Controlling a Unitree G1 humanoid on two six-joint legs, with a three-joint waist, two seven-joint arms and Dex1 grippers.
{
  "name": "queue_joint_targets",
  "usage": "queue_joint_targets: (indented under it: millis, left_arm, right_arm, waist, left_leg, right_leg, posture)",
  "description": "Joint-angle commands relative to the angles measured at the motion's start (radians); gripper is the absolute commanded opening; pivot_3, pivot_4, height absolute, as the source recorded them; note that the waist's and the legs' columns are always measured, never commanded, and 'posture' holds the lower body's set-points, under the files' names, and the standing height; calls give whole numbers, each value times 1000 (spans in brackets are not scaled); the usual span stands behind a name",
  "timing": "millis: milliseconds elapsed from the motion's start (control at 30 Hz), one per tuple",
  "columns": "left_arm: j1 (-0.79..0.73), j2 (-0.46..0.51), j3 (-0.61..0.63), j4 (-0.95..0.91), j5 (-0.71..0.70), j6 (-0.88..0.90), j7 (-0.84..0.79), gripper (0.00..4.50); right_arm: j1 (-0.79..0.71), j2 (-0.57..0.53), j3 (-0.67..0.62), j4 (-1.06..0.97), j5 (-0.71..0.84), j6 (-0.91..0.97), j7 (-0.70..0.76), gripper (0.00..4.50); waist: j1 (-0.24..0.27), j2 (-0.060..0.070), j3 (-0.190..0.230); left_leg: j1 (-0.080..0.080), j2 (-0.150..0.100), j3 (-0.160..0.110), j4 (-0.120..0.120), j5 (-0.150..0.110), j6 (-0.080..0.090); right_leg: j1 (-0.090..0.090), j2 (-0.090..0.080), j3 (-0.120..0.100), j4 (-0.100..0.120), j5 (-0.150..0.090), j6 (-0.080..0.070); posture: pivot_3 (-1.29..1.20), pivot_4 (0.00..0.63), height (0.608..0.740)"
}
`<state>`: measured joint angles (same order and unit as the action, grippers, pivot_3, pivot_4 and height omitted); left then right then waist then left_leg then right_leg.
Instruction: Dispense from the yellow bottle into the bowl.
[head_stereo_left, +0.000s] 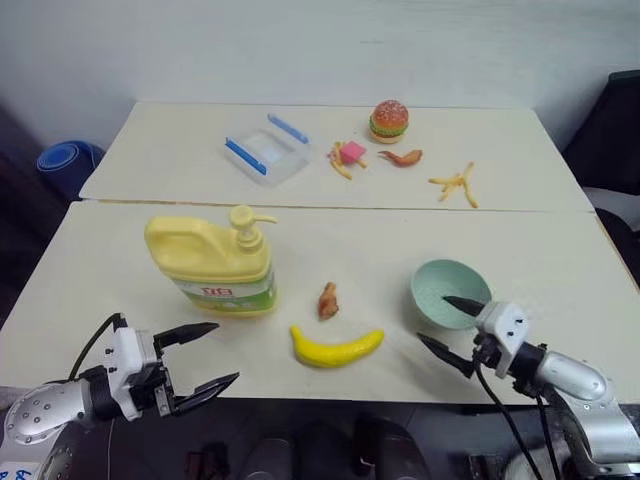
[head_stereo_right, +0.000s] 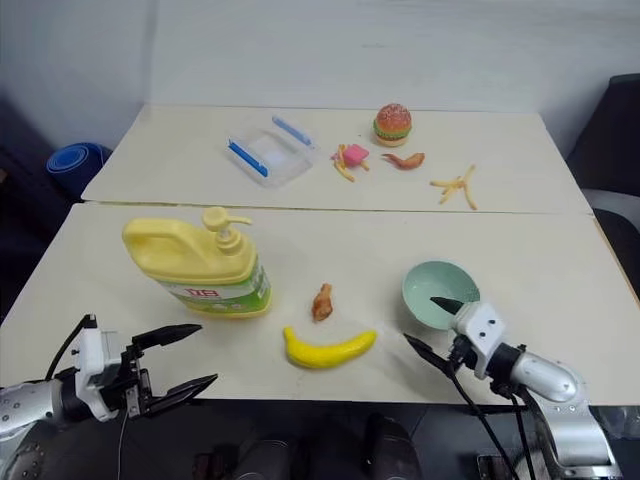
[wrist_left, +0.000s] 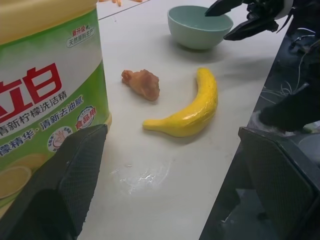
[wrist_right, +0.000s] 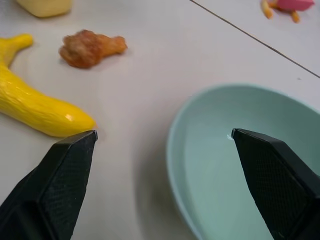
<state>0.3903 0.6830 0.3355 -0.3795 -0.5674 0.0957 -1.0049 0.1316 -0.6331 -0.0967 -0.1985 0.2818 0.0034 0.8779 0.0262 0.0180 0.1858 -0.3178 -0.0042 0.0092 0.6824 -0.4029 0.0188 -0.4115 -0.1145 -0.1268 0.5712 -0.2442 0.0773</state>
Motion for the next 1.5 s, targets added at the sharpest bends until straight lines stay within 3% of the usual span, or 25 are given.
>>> queue_joint_targets:
  millis: [33, 233, 467, 567, 700, 900, 1000, 1100, 1367, 1500]
  left_arm:
    - [23, 4, 22, -14, -3, -14, -20, 4465]
    - [29, -1, 22, 48, 49, -60, -40, 4465]
    - [84, -3, 37, 113, 80, -114, -68, 4465]
    - [92, -5, 51, 109, 74, -116, -62, 4500]
    - [84, -13, 56, 112, 72, -119, -51, 4500]
    - [57, -19, 36, 121, 79, -123, -54, 4500]
    - [37, -21, 25, 138, 87, -127, -58, 4500]
    - [20, -22, 14, 154, 96, -133, -60, 4500]
    - [22, -22, 8, 180, 99, -149, -74, 4500]
    - [23, -32, -5, 172, 101, -154, -69, 4500]
  right_arm:
    - [-34, -45, 91, -103, -3, 65, 65, 4500]
    - [-319, 82, 368, -117, -82, 358, 9, 4500]
    - [-512, 189, 604, 107, -227, 418, 33, 4500]
    - [-539, 194, 642, 169, -261, 390, 54, 3878]
    - [-545, 166, 675, 202, -271, 370, 104, 2555]
    - [-524, 173, 621, 161, -203, 393, 132, 814]
    - [-523, 221, 533, 154, -145, 381, 86, 814]
    - [-533, 207, 495, 150, -128, 360, 106, 1635]
    - [-497, 129, 550, 61, -149, 430, 174, 4419]
    - [-531, 185, 576, 178, -250, 338, 71, 4419]
  waist:
    - [-1, -1, -1]
    - [-17, -4, -1]
    - [-14, -7, -3]
    - [-20, -8, -3]
    - [-27, -11, -5]
    - [-26, -10, -5]
    - [-26, -11, -6]
    - [-27, -11, -5]
    - [-30, -11, -5]
    - [-29, -10, -5]
  left_leg:
    - [0, 0, 1, 0, 0, 0]
    - [1, 1, 1, 0, 0, 3]
    - [-2, 0, -1, 0, 2, -1]
    - [-2, 0, -1, 1, 1, 0]
    - [0, 0, -1, 1, 2, -1]
    - [0, 1, -1, 1, 2, -2]
    - [0, 1, -1, 1, 3, -2]
    - [-1, 0, -1, 1, 3, -2]
    - [-1, 1, -1, 0, 2, -2]
    - [-1, 1, 0, 0, 2, -3]
  right_leg:
    - [0, 0, 0, 0, 0, 0]
    - [-1, 0, 2, 2, 1, -2]
    - [-4, 0, -2, 4, 0, -4]
    - [-2, 0, -1, 3, 0, -4]
    - [-2, 0, -1, 3, 0, -4]
    - [-2, 0, -2, 5, 0, -4]
    - [-2, 0, -2, 5, 0, -4]
    - [-3, 0, -2, 4, 1, -3]
    - [-3, 1, -2, 3, 1, -3]
    - [-3, 1, -2, 3, 1, -3]
  posture:
    - [0, 150, 740]
    - [0, 150, 740]
    - [0, 150, 740]
    - [0, 150, 740]
    - [0, 150, 740]
    - [0, 150, 740]
    - [0, 150, 740]
    - [0, 150, 740]
    - [0, 150, 740]
    - [0, 150, 740]
